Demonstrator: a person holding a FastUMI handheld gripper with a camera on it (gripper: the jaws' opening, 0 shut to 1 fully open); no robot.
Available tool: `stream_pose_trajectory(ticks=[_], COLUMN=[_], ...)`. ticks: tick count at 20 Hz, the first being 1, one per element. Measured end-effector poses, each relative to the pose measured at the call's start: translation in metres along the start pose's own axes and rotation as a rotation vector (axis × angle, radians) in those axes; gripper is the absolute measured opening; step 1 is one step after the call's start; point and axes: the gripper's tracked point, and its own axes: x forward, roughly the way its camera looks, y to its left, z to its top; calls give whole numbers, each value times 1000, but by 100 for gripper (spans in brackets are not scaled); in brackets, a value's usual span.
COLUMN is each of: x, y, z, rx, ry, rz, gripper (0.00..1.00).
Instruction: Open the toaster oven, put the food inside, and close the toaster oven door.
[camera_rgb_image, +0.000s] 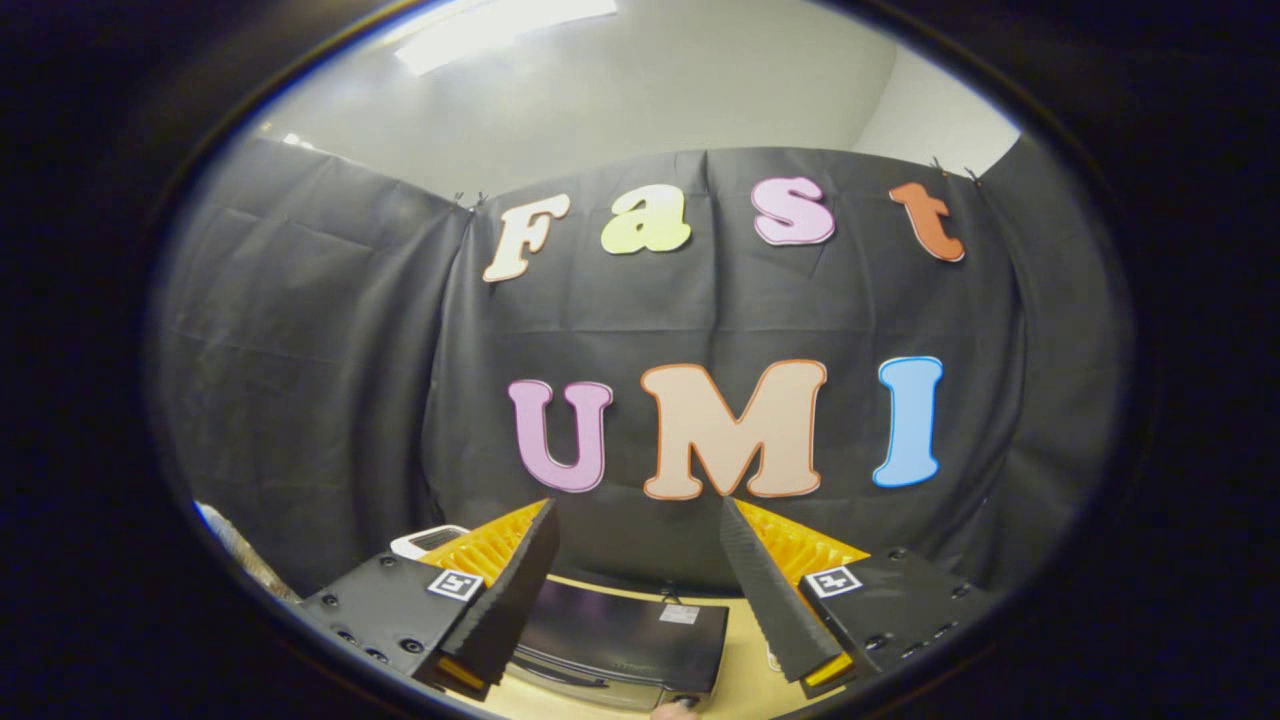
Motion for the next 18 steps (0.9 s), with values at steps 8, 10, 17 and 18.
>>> stream_pose_trajectory(ticks=[8,10,17,18], x=[5,10,27,27], y=[19,24,34,32], z=[-77,-107,-216,-231], rx=[-30,-37,-88,-107], ry=[120,165,369,403], rz=[30,37,22,9], gripper=[100,100,100,100])
